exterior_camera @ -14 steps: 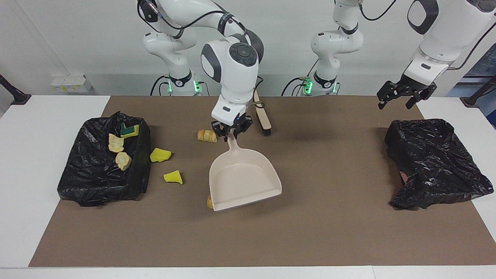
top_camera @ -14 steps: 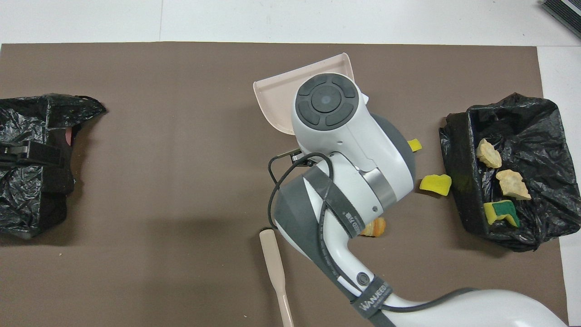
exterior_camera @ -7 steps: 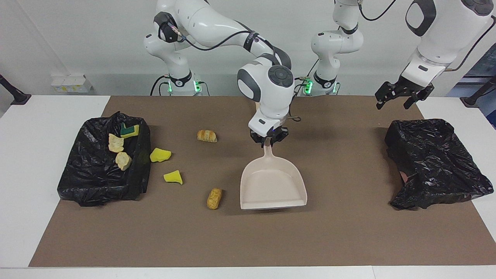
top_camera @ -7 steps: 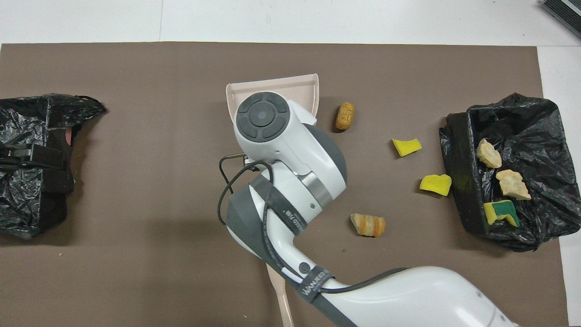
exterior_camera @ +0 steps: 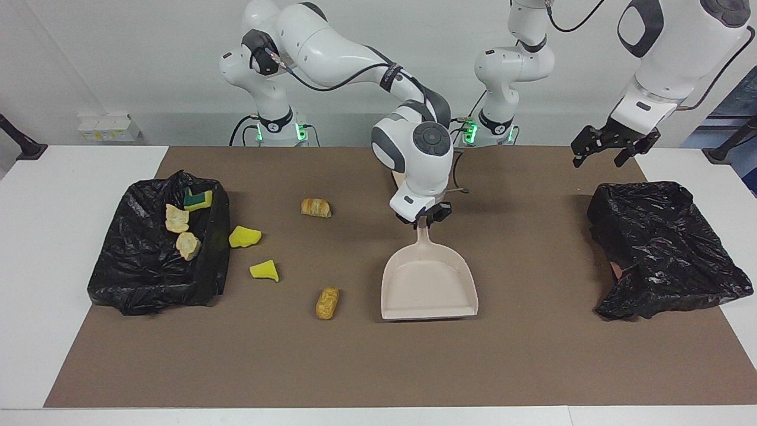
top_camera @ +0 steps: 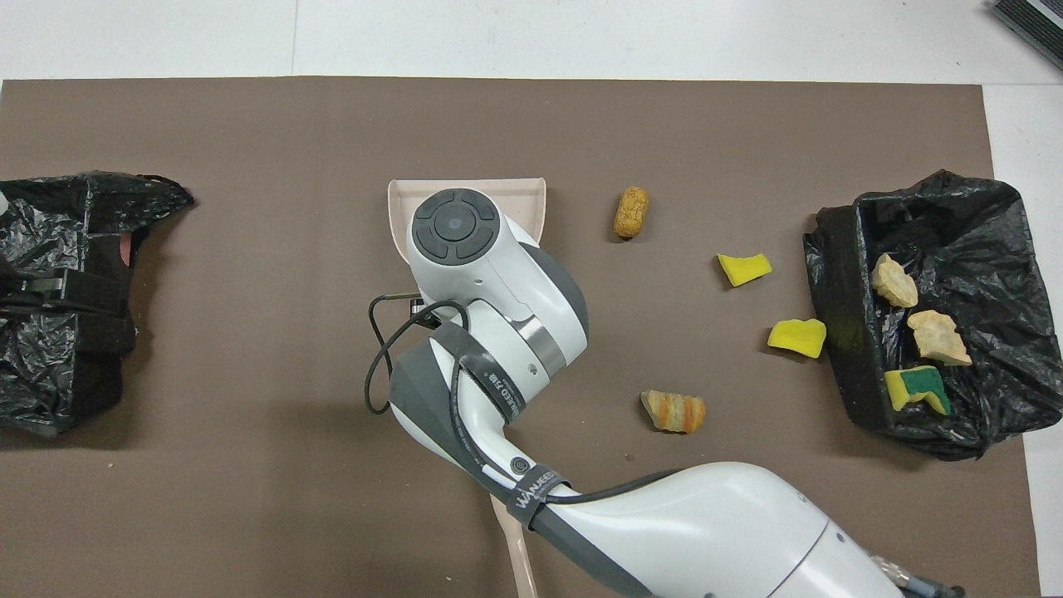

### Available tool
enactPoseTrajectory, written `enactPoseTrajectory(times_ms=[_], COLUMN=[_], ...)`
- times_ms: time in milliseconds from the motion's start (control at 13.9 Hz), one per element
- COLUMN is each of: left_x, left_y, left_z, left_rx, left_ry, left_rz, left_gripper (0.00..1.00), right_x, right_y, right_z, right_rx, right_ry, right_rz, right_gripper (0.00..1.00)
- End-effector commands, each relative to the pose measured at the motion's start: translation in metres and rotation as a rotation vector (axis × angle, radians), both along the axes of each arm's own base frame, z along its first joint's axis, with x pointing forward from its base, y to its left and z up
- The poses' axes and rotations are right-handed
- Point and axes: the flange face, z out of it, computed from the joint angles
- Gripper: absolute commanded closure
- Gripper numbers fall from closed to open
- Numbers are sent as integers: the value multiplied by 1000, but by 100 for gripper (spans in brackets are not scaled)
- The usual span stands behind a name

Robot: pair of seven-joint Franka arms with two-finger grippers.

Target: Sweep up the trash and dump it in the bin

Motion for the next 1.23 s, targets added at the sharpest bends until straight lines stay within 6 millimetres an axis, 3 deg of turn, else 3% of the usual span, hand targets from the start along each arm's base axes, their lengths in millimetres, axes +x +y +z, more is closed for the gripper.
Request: enactPoseTrajectory(times_ms=[0, 217, 289, 361, 650, 866, 1083, 1155], left_x=[-9, -9, -9, -9, -3, 1, 14, 19], left_y=[-3, -4, -4, -6, -16, -46, -72, -84], left_z=[-2, -2, -3, -3, -14, -37, -62, -71], left_rx=[23, 22, 22, 22, 14, 12, 9, 7], left_ry=[2, 2, 4, 2, 5, -15, -24, -33], left_rz=[-7, -16, -16, -21, -69, -139, -179, -192], left_gripper=[0, 0, 0, 0, 0, 0, 0, 0], right_x=[-1, 2, 3, 3, 5, -8, -37, -54], right_y=[-10, -28, -30, -30, -32, -34, -40, -46], right_z=[-9, -20, -19, -19, -1, 36, 71, 76], right_rx=[21, 29, 31, 31, 41, 31, -11, -28], right_ry=[9, 18, 18, 18, 5, 17, 42, 47], right_rz=[5, 53, 59, 59, 41, 49, 41, 51], right_gripper=[85, 75, 66, 48, 16, 14, 13, 5])
